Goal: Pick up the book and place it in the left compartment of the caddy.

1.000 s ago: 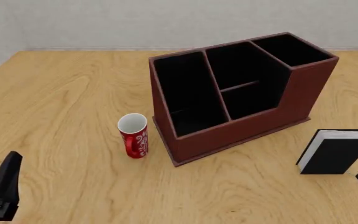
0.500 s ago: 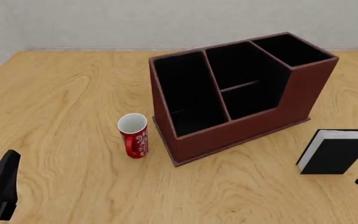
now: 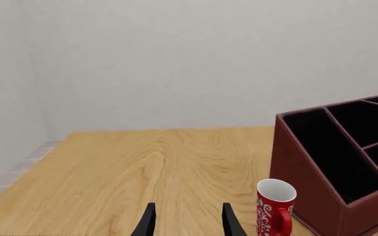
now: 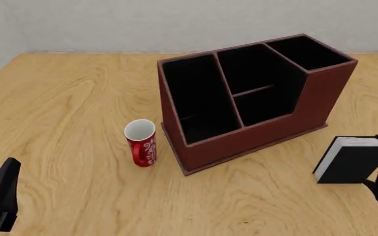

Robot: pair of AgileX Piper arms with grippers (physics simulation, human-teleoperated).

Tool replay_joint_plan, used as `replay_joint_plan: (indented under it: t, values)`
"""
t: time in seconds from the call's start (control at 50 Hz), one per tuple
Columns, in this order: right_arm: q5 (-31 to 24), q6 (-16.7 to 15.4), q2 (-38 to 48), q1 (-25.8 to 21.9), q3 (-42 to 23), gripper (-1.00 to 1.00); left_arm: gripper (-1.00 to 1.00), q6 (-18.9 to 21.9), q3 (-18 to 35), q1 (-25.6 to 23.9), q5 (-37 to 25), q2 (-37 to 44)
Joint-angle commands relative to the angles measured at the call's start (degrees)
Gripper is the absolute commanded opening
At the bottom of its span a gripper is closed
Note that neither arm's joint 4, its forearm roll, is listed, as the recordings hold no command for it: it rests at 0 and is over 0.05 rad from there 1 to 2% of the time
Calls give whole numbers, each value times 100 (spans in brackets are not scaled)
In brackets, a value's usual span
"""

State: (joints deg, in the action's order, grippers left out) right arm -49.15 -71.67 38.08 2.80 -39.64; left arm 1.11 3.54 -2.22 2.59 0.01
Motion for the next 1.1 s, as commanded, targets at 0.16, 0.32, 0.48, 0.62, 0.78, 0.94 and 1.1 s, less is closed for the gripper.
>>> replay_joint_plan:
  t: [0.16,0.32,0.48,0.62,0.78,0.94,1.1]
  values:
    - [410,-462,666,402,19,100,100,21,-30,62,4,0]
    - [540,-645,888,619,-5,100,100,13,-54,120,9,0]
    - [706,-800,1036,795,51,100,100,29,-117,191,54,0]
    - [766,-898,1234,922,-129,100,100,-3,-163,216,84,0]
    - [860,-956,1555,1003,-390,100,100,-45,-209,265,122,0]
    - [1003,-1033,1869,992,-527,100,100,-54,-255,362,169,0]
    - [1094,-1122,2069,970,-560,100,100,-73,-304,428,208,0]
